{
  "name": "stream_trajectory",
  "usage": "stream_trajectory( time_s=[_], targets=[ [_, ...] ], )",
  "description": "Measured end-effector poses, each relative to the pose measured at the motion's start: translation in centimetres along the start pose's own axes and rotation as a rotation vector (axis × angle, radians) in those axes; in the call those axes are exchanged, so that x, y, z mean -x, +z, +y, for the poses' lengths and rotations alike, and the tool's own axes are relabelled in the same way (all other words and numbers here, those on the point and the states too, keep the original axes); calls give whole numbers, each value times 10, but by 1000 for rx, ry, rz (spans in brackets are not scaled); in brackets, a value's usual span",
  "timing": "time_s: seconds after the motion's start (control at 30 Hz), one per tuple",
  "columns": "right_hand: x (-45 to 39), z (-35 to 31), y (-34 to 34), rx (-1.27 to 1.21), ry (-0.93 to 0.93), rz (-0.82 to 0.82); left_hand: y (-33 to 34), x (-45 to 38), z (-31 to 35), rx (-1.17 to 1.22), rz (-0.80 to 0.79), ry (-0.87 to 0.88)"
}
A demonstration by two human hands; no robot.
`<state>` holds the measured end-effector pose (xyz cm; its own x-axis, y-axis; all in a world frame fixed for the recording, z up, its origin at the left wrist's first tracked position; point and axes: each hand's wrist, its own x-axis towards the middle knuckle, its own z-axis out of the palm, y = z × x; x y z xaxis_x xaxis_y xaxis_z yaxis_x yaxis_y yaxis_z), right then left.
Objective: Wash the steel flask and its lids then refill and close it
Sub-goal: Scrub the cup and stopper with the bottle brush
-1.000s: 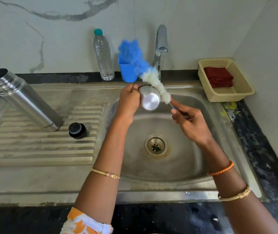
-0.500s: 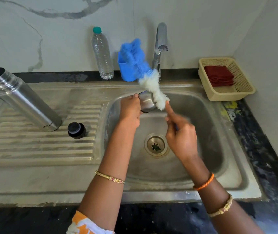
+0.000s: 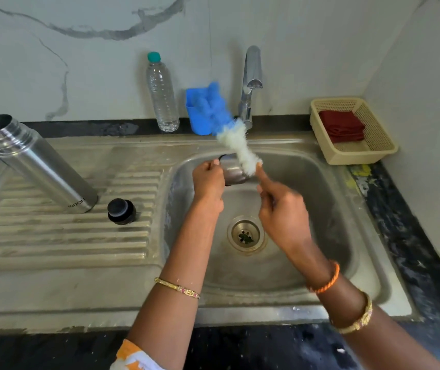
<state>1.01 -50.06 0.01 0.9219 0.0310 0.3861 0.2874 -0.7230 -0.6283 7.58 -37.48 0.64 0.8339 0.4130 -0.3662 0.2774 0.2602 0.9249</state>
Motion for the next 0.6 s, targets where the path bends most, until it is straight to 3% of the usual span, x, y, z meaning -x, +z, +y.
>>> stream_trajectory(
  time_s=[0.1, 0.23, 0.37, 0.5, 0.6],
  targets=[
    [20, -11, 3, 44, -21, -56, -1, 2, 2, -51, -64, 32],
    [-1, -10, 3, -57, 224, -104, -5, 4, -5, -136, -83, 71],
    [-19, 8, 2, -277, 517, -112, -17, -2, -10, -55, -105, 41],
    [-6, 5, -1, -495, 585, -191, -23, -5, -8, -77, -63, 166],
    [0, 3, -12, -582, 578, -206, -28, -6, -11, -211, -50, 361]
  ],
)
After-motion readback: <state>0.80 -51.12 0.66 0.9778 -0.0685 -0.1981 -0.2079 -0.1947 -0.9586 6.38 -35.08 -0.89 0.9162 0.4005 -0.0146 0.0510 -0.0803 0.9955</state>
